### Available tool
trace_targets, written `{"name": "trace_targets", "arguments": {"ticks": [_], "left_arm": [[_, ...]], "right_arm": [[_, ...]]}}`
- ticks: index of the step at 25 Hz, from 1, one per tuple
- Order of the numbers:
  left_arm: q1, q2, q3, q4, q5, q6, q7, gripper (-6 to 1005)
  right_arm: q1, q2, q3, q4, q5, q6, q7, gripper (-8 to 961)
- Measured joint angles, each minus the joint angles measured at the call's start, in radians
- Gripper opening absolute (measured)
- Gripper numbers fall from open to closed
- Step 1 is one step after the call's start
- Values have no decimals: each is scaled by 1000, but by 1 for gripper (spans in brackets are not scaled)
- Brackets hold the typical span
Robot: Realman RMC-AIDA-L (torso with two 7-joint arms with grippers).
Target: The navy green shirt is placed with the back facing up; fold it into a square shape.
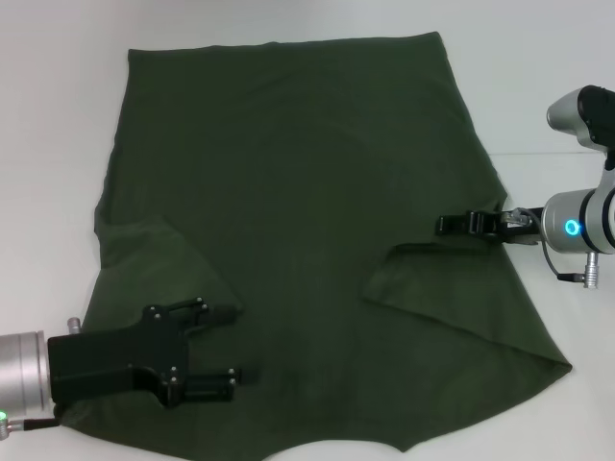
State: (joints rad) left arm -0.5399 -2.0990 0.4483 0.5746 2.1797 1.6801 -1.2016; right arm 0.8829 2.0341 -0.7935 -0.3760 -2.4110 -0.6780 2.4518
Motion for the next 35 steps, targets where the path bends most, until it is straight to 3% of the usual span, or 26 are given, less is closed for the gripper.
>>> {"name": "trace_targets", "arguments": {"ticks": [10,20,26,28,29,35], "left_arm": [[-1,1,-3,1,0,1,0,873],[1,1,-19,0,0,25,-7,875],[-4,8,-56,-2,-12,45,-74,876],[-8,13,-58,-2,-15,52,-121,878],[-8,14,-60,1,-15,54,-136,878],[-3,16,-74,41,-15,57,-241,883]], "right_arm": [[3,2,-1,-14,140,-26,-40,847],[10,-18,3,-71,309,-65,-143,846],[-108,-24,13,-175,545,-268,-470,846],[-200,-27,26,-197,689,-443,-717,846],[-200,-27,26,-197,689,-443,-717,846],[-352,-49,37,-197,746,-781,-1053,847]]}}
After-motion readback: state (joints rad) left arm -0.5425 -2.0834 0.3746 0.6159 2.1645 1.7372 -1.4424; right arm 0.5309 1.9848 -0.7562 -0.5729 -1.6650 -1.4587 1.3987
